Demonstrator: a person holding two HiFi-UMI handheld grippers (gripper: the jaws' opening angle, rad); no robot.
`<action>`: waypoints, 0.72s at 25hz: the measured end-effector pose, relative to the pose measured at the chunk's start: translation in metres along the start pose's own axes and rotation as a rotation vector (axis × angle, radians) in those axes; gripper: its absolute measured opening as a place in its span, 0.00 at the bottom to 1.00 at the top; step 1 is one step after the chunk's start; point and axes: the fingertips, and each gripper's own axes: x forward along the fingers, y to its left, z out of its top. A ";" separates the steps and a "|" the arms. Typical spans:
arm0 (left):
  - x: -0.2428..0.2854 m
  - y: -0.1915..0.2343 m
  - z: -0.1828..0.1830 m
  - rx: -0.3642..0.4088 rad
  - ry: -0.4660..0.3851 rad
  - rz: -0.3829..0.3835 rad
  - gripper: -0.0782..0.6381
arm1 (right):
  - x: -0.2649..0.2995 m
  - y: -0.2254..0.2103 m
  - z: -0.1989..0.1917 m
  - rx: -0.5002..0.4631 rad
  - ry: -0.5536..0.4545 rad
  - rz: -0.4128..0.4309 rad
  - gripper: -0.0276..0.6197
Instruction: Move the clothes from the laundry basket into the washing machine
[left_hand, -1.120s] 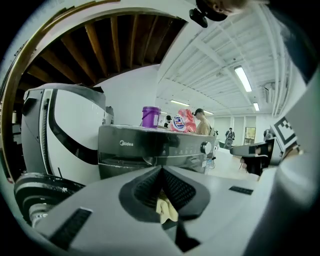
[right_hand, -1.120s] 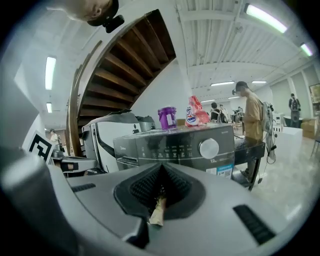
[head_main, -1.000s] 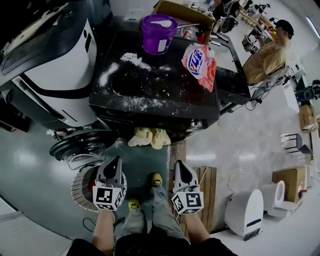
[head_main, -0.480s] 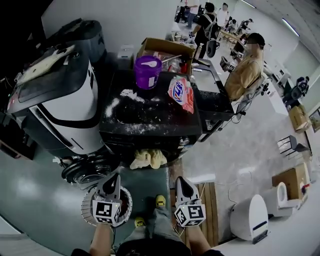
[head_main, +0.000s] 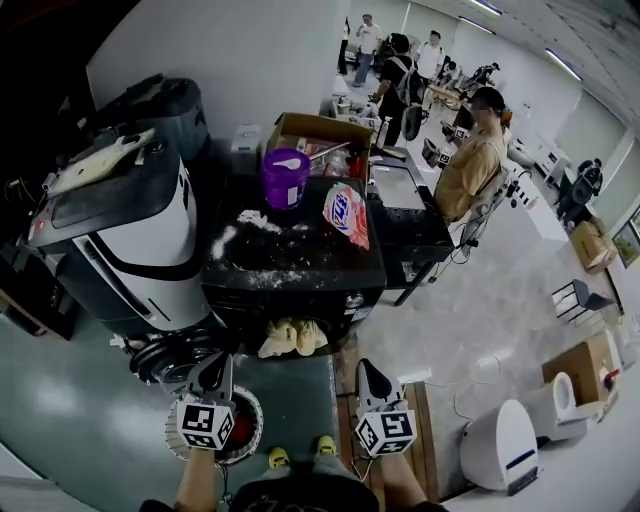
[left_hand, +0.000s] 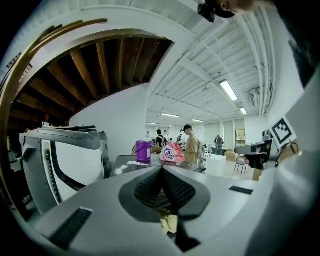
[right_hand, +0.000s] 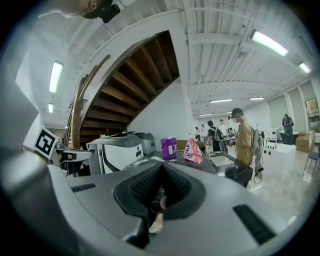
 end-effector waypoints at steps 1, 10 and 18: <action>-0.001 0.000 0.004 0.001 -0.003 0.009 0.12 | -0.001 -0.004 0.004 -0.001 -0.002 -0.001 0.05; 0.005 -0.009 0.046 -0.025 -0.043 0.078 0.12 | -0.009 -0.042 0.044 -0.001 -0.033 -0.017 0.05; 0.009 -0.025 0.069 0.016 -0.068 0.089 0.12 | -0.005 -0.058 0.061 0.005 -0.053 -0.019 0.05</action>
